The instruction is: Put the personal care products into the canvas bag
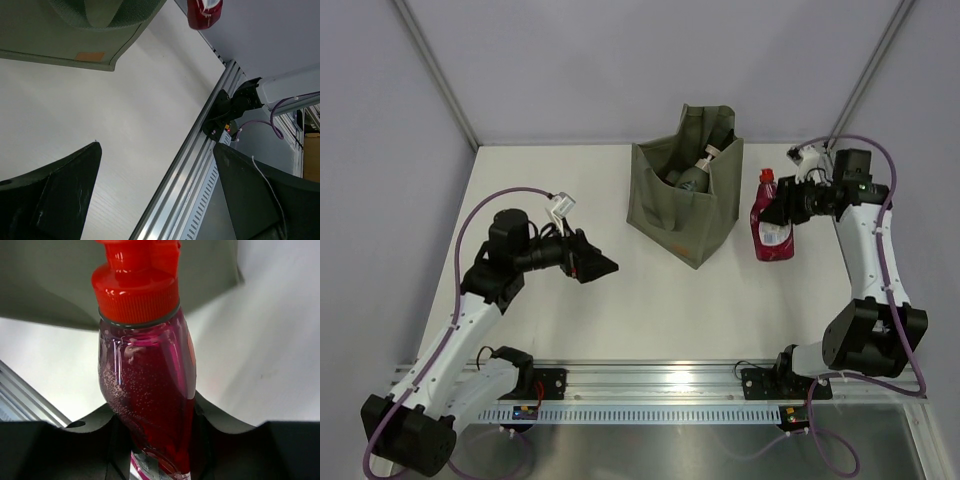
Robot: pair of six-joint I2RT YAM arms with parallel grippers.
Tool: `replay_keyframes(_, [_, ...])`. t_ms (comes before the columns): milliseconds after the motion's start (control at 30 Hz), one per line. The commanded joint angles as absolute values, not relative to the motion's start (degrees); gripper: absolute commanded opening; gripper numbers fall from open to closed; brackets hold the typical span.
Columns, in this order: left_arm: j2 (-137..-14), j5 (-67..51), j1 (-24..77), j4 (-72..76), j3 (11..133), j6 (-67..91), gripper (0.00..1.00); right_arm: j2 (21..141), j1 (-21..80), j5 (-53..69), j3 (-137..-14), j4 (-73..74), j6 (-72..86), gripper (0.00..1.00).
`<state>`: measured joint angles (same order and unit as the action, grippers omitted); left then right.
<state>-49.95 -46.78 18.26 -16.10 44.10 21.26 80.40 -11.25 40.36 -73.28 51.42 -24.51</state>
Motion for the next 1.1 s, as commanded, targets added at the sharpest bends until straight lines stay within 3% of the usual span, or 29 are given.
replay_keyframes(0, [-50.4, -48.2, 18.2, -13.4, 46.1, 22.0, 0.99, 77.7, -10.2, 55.0, -85.5, 49.5, -19.4, 0.0])
replay_keyframes(200, [-51.6, -46.9, 18.2, -10.7, 46.7, 25.2, 0.99, 83.7, -0.5, 53.8, -108.1, 43.1, -11.1, 0.0])
replay_keyframes(467, [-51.5, -43.9, 18.2, -10.5, 47.3, 27.8, 0.99, 96.4, 13.6, 39.7, -121.3, 24.3, 7.0, 0.0])
replay_keyframes(633, [-51.7, -41.8, 18.2, -12.0, 49.7, 27.5, 0.99, 99.6, 18.4, 24.0, -117.6, 18.0, 10.4, 0.0])
replay_keyframes(867, [-52.6, -42.0, 18.2, -9.9, 49.0, 27.9, 0.99, 95.0, 19.9, 22.1, -103.1, 12.0, 9.1, 0.02])
replay_keyframes(1033, [-52.7, -42.5, 18.2, -8.2, 47.9, 28.9, 0.99, 93.8, 20.4, 26.4, -98.0, 11.4, 6.2, 0.22])
replay_keyframes(1067, [-52.6, -42.2, 18.2, -8.3, 48.0, 28.6, 0.99, 93.7, 20.6, 27.2, -97.7, 12.1, 5.0, 0.3])
